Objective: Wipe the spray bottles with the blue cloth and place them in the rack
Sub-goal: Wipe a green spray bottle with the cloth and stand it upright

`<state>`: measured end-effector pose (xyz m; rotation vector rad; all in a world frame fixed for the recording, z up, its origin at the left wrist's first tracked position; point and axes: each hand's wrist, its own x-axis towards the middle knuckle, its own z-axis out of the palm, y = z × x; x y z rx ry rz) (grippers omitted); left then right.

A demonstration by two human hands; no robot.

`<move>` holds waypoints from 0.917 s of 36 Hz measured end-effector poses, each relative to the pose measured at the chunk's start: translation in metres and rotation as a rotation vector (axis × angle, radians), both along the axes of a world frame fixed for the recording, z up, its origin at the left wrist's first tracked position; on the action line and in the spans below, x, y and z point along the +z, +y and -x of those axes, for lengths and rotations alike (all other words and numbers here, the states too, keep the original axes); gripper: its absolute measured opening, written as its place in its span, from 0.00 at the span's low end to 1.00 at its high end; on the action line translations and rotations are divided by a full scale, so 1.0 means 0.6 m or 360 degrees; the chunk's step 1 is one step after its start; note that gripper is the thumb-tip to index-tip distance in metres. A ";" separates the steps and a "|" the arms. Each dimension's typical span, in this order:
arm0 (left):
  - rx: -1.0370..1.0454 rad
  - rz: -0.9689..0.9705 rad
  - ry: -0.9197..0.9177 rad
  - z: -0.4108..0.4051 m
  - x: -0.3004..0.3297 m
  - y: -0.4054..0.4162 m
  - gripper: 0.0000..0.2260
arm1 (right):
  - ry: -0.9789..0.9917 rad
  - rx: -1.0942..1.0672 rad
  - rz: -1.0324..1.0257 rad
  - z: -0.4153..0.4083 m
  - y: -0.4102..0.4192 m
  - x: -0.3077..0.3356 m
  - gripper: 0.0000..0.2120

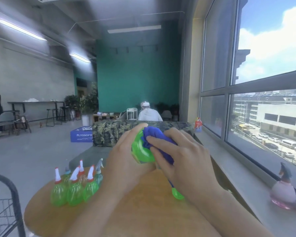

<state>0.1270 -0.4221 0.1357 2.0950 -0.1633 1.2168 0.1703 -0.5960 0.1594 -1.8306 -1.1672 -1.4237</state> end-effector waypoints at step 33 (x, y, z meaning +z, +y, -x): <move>-0.0060 0.0160 0.0206 -0.028 -0.047 0.045 0.44 | 0.1477 0.0818 -0.0550 -0.093 0.061 -0.042 0.10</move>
